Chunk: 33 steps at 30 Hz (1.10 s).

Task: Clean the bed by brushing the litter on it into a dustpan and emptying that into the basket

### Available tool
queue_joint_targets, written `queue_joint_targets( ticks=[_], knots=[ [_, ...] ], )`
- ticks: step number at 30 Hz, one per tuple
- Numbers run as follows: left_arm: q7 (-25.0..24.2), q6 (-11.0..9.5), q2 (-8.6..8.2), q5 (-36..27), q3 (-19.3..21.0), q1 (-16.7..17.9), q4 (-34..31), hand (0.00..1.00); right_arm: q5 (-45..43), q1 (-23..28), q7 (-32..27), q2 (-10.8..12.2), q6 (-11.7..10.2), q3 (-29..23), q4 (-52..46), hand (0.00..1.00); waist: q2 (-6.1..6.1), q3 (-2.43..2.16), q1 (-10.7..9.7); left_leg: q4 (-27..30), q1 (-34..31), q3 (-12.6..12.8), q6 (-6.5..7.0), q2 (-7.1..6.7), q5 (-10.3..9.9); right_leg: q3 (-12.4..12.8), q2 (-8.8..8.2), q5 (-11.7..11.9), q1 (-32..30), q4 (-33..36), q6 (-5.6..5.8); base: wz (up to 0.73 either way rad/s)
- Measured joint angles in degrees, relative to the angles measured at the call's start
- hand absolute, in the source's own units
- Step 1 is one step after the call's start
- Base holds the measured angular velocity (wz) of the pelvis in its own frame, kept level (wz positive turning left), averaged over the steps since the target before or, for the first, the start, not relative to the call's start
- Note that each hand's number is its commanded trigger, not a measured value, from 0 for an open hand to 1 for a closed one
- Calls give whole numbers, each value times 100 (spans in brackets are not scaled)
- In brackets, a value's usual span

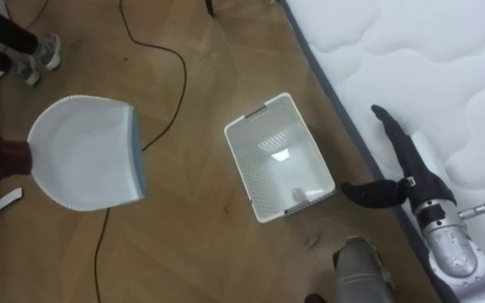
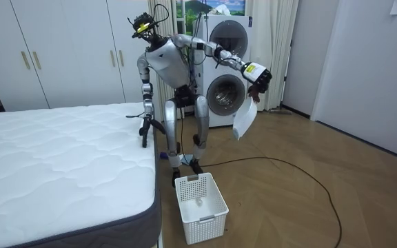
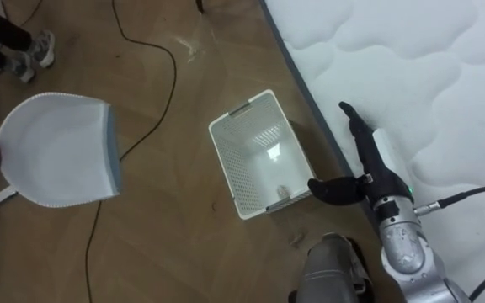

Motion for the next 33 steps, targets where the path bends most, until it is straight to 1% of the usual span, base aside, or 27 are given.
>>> queue_joint_targets(
  ticks=[2,6,8,10,11,12,13,14,15,16,17,18,19,20,21,22,23,24,25,26,27,28,29,30,31,32,33],
  knots=[
    [64,0,-1,-1,-64,-15,8,100,38,17,37,-73,0,18,-45,0,9,0,-9,-17,25,5,0,3,0,2,9,0,13,-5,-2,-2],
    [98,-1,-2,-67,-66,-15,-10,100,215,31,68,-126,-12,44,-73,0,5,3,-4,-10,37,2,0,11,0,6,20,5,18,-9,-10,0],
    [224,-2,-7,-126,-96,-15,-49,100,291,32,57,-157,-64,87,-25,0,-26,28,-16,-28,67,-3,0,12,0,6,23,5,48,-14,-10,0],
    [471,-2,-24,-130,-167,22,-169,100,394,15,65,-165,-130,137,42,0,-125,101,-59,-53,134,-4,0,7,0,1,17,-5,115,-16,-21,0],
    [517,-1,-34,-131,-218,30,-232,100,405,-3,65,-170,-140,143,67,0,-150,118,-67,-51,140,-8,0,8,0,-3,16,-7,129,-21,-20,0],
    [561,-4,-104,-129,-231,62,-393,100,412,-14,62,-185,-162,145,109,0,-187,127,-63,-39,137,-20,0,17,0,-20,20,-7,147,-40,-19,4],
    [613,-14,-206,-204,-228,144,-552,100,412,-14,52,-170,-201,153,174,0,-246,116,-54,-24,138,-21,0,25,0,-13,35,-5,150,-51,-17,0],
    [655,-30,-273,-299,-228,192,-588,100,412,-13,43,-167,-207,173,191,0,-269,113,-53,-14,141,-23,0,34,0,-14,48,-3,160,-66,-15,0],
    [687,-77,-408,-532,-227,274,-640,100,413,11,38,-168,-236,201,205,0,-312,111,-54,0,139,-26,0,72,-1,-25,87,20,189,-125,-15,0],
    [687,-110,-523,-708,-227,358,-770,100,447,72,32,-165,-262,218,230,0,-390,94,-60,8,136,-58,0,95,-1,-73,94,31,217,-160,-30,4],
    [690,-121,-582,-783,-227,400,-858,100,491,111,32,-164,-274,220,243,0,-424,82,-60,21,131,-78,0,112,-1,-113,98,40,245,-195,-41,9],
    [705,-145,-659,-967,-204,589,-1100,100,539,168,28,-134,-298,219,299,0,-504,47,-53,28,138,-94,-1,159,-2,-140,147,62,303,-277,-54,0],
    [712,-235,-720,-1118,-157,850,-1371,100,613,219,25,-77,-305,220,375,0,-596,3,-28,47,177,-137,-2,212,-2,-142,228,89,393,-372,-65,-7],
    [709,-287,-741,-1158,-131,987,-1487,100,644,241,16,-44,-313,218,440,0,-631,-16,4,76,192,-149,-13,256,-9,-131,287,114,447,-436,-73,-36],
    [701,-389,-775,-1198,22,1330,-1779,100,668,310,5,54,-301,207,539,0,-773,-87,130,126,240,-167,-24,320,-15,-54,410,165,512,-541,-106,-72],
    [699,-450,-830,-1246,254,1676,-2069,100,666,418,0,92,-261,218,535,0,-898,-153,344,197,266,-262,-35,380,-23,87,585,247,572,-679,-124,-87],
    [699,-468,-899,-1263,384,1828,-2192,100,669,472,-4,84,-241,218,536,0,-923,-165,436,224,291,-353,-46,411,-29,131,668,304,636,-779,-141,-90],
    [700,-496,-1055,-1368,652,2173,-2456,100,668,566,-12,81,-183,202,533,0,-946,-181,573,247,379,-474,-62,466,-38,213,808,383,793,-961,-140,-76],
    [700,-541,-1283,-1465,917,2471,-2630,100,661,667,-41,92,-103,162,533,0,-1012,-201,673,204,549,-534,-64,464,-41,339,896,413,951,-1052,-126,-71],
    [701,-557,-1402,-1519,1031,2611,-2696,100,663,703,-51,95,-46,156,533,0,-1045,-219,730,176,645,-552,-69,460,-43,378,918,413,1024,-1070,-125,-61],
    [701,-562,-1630,-1668,1242,2920,-2876,100,689,799,-64,120,77,149,531,0,-1111,-240,756,114,824,-664,-107,450,-70,474,993,416,1202,-1154,-115,-54],
    [702,-564,-1782,-1837,1381,3210,-3092,100,781,873,-99,196,184,148,531,0,-1196,-249,781,-6,988,-742,-174,448,-113,540,1071,428,1356,-1233,-103,-50],
    [701,-570,-1829,-1903,1416,3333,-3202,100,845,915,-123,257,228,145,531,0,-1273,-267,812,-104,1085,-744,-182,451,-118,584,1095,427,1389,-1234,-103,-40],
    [691,-606,-1956,-1935,1435,3454,-3309,100,883,1012,-179,356,306,111,532,0,-1412,-304,844,-268,1275,-739,-187,446,-121,630,1131,435,1460,-1276,-91,-24],
    [676,-621,-2117,-1943,1447,3532,-3362,100,868,1090,-215,414,352,83,531,0,-1498,-335,848,-433,1415,-699,-190,443,-124,676,1192,490,1544,-1375,-69,-19],
    [673,-626,-2209,-1950,1453,3586,-3394,100,862,1123,-233,460,364,54,531,0,-1541,-353,854,-519,1480,-675,-190,444,-124,673,1213,530,1585,-1439,-70,-24],
    [656,-626,-2387,-2055,1454,3689,-3474,100,889,1155,-308,532,386,43,531,0,-1627,-352,868,-657,1626,-673,-190,454,-123,668,1287,592,1684,-1534,-67,-33]
  ],
)
